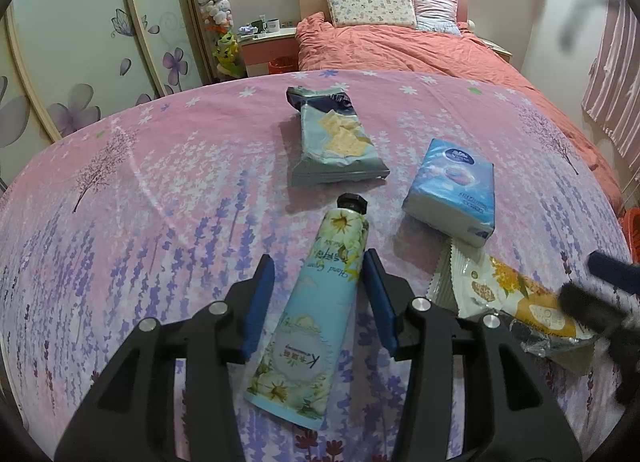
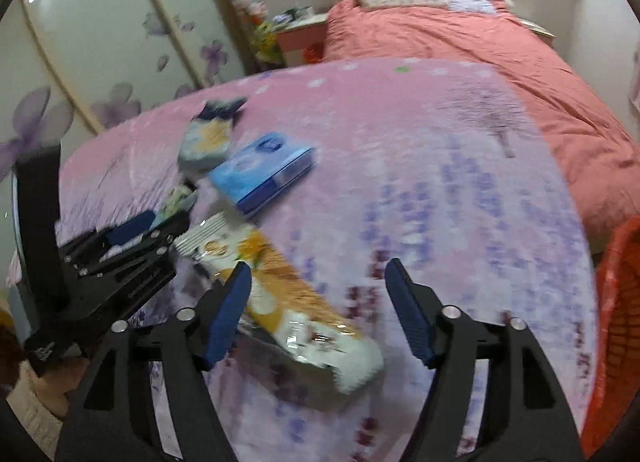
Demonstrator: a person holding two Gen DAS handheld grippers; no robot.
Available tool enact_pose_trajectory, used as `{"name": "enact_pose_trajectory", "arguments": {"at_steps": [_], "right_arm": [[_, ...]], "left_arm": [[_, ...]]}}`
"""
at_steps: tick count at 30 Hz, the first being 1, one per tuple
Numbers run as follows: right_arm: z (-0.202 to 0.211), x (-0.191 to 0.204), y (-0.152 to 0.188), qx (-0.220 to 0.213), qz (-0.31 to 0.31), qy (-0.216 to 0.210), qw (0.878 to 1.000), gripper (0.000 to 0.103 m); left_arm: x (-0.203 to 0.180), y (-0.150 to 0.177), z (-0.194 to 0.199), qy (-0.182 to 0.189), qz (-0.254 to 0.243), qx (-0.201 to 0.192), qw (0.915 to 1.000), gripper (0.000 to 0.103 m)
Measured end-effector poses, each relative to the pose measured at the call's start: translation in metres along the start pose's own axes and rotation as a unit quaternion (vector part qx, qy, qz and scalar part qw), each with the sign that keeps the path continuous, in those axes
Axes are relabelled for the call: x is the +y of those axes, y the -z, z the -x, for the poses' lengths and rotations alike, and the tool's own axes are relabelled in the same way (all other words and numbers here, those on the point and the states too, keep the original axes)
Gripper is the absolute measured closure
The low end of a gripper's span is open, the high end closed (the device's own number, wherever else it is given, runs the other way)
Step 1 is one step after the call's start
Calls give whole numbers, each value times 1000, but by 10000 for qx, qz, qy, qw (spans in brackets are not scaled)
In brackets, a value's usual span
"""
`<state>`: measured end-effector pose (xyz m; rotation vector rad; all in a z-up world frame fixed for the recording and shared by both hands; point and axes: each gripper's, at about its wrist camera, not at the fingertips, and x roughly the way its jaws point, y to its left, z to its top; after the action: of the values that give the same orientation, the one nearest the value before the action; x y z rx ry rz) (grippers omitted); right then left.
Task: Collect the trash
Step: 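Grasp the blue hand-cream tube with the left tool while the right tool grasps the yellow snack wrapper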
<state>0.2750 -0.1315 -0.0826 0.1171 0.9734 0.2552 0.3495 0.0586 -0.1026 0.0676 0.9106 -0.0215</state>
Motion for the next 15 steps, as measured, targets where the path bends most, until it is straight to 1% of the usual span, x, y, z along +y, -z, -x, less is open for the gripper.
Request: {"name": "enact_pose_trajectory", "arguments": {"at_steps": [2,3,4,5,6,7,8,9,10,11,12,14,15], "right_arm": [[-9,6,0,91,127,14,9999,32],[-11,10,1,50,239,79,9997,31],[-14,12,0,15,386,182,9991,32],[-14,15,2,-6,491,258,9985,36],[-13,17,4,-36,565,349,9978,50],[-11,16,5,-59,579,421,9974,60],[-8,12,7,-80,498,434,9978,65],[-5,7,9,-106,414,442,9981,78],[-1,-1,11,-146,275,501,9983,79],[3,-9,13,-203,158,573,9980,84],[7,-16,16,-290,23,710,9971,91],[13,-33,20,-458,-291,1091,9925,93],[16,-39,22,-503,-400,1138,9914,93]], "left_arm": [[1,0,1,6,14,2,10000,56],[1,0,1,4,15,3,10000,56],[1,0,1,7,17,3,10000,56],[1,0,1,9,19,4,10000,56],[1,0,1,10,21,3,10000,56],[1,0,1,9,20,3,10000,56],[0,0,1,5,16,3,10000,56],[1,0,1,4,15,3,10000,56],[1,0,1,5,16,3,10000,56],[1,0,1,6,16,3,10000,56],[1,0,1,6,16,3,10000,56],[1,0,1,5,15,3,10000,56],[1,0,1,4,14,3,10000,56]]}}
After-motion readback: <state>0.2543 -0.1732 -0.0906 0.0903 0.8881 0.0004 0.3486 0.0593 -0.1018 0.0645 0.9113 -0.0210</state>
